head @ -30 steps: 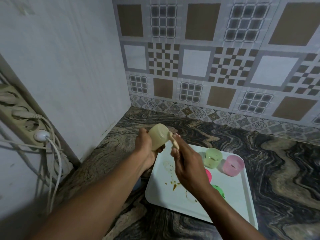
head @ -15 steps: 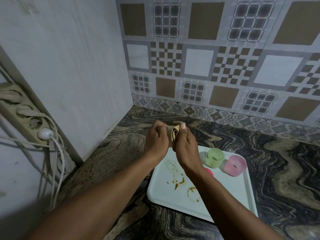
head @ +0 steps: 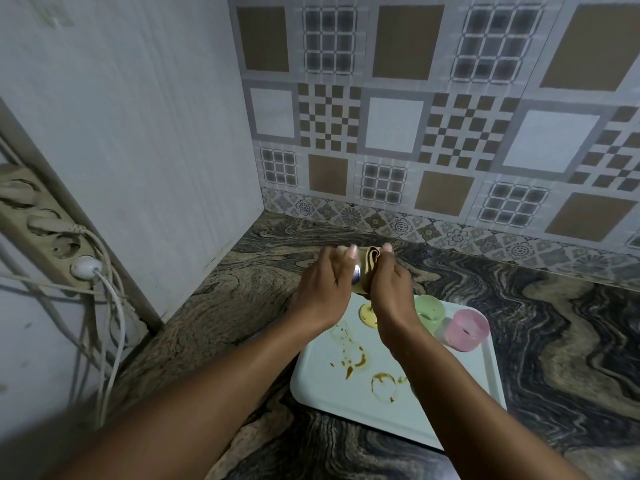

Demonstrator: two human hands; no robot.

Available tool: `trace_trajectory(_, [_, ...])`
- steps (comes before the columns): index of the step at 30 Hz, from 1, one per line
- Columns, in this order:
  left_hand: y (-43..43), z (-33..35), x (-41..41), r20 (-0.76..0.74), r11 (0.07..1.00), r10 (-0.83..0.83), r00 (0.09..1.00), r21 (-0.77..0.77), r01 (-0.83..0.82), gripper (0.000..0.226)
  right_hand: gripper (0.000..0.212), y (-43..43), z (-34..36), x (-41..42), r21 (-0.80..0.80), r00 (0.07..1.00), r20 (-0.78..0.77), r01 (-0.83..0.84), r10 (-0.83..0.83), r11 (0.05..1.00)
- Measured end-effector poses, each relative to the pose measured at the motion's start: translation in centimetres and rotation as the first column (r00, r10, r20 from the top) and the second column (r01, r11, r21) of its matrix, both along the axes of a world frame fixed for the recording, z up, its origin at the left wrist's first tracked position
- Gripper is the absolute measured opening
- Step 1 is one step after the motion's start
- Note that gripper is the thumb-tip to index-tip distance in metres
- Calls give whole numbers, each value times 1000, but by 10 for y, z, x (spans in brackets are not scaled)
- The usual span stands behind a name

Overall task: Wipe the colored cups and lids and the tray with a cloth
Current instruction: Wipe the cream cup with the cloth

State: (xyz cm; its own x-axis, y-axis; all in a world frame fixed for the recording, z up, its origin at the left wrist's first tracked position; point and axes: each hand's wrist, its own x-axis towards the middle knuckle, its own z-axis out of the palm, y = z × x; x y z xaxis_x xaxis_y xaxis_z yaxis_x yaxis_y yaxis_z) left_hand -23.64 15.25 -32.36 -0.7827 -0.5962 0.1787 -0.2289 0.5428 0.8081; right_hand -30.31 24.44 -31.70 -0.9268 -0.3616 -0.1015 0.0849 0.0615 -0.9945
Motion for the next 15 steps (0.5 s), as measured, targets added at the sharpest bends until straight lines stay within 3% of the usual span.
trace_trajectory(2, [-4, -1, 5, -58, 987, -162, 985, -8, 161, 57, 58, 0, -2, -5, 9, 999, 36, 12, -12, 1000])
trace_trajectory(4, [-13, -3, 6, -29, 961, -278, 960, -8, 278, 54, 51, 1, -4, -11, -1, 993, 118, 27, -27, 1000])
trace_trajectory(6, [-17, -2, 6, 19, 958, -283, 959, 51, 281, 59, 50, 4, -7, -13, 0, 991, 124, 40, -40, 999])
trace_trajectory(10, [-18, 9, 3, -8, 911, -186, 983, 374, 175, 76, 60, 6, -8, -10, -6, 997, -58, 48, -48, 999])
trace_trajectory(13, [-23, 9, 4, -69, 896, -298, 952, 322, 304, 52, 58, 5, -8, -13, -17, 998, -19, 57, -57, 998])
trace_trajectory(15, [-27, 7, 5, -65, 896, -358, 931, 258, 362, 59, 51, 4, -8, -15, -37, 993, 109, 55, -51, 998])
